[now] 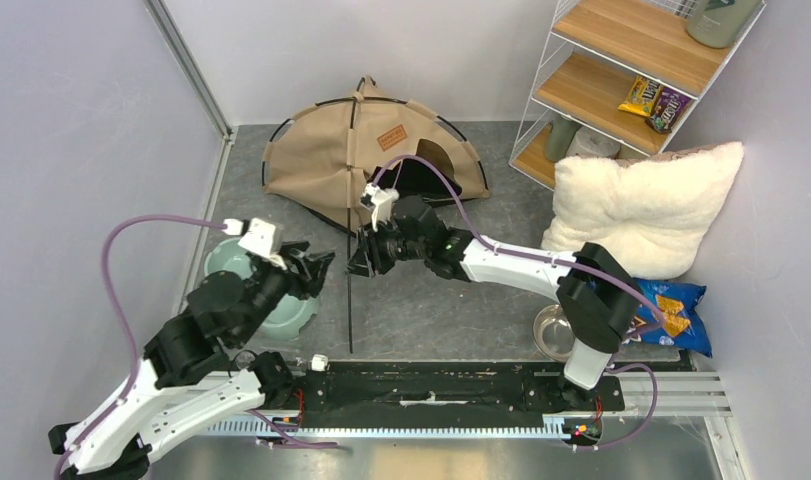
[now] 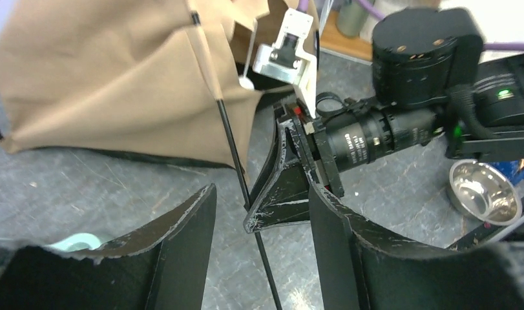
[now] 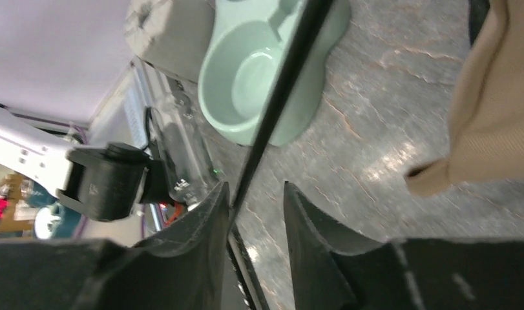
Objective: Set up the pet tent
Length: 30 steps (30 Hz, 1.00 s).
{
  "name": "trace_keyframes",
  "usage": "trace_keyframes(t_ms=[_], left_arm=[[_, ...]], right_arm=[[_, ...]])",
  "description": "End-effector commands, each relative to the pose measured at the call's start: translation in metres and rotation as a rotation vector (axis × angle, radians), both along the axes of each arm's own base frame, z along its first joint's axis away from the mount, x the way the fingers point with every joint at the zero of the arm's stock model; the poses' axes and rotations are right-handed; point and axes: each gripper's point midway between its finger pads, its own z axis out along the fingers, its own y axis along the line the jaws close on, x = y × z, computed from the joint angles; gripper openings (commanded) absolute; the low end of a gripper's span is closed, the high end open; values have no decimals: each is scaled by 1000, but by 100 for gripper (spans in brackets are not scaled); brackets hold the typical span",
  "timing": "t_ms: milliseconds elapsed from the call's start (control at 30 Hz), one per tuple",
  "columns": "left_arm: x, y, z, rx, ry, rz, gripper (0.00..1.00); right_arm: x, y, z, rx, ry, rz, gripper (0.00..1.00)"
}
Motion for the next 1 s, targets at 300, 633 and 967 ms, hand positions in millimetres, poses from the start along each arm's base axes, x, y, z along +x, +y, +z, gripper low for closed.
trace_keyframes(t_ms=[300, 633, 967], left_arm=[[18, -29, -13, -115, 49, 22, 61], [21, -18, -18, -107, 41, 73, 61], [18, -8, -14, -127, 19, 94, 61]], right_arm=[[-57, -17, -41, -119, -81, -49, 64], [-89, -7, -59, -74, -185, -128, 59], [-84, 6, -65, 28, -188, -276, 63]])
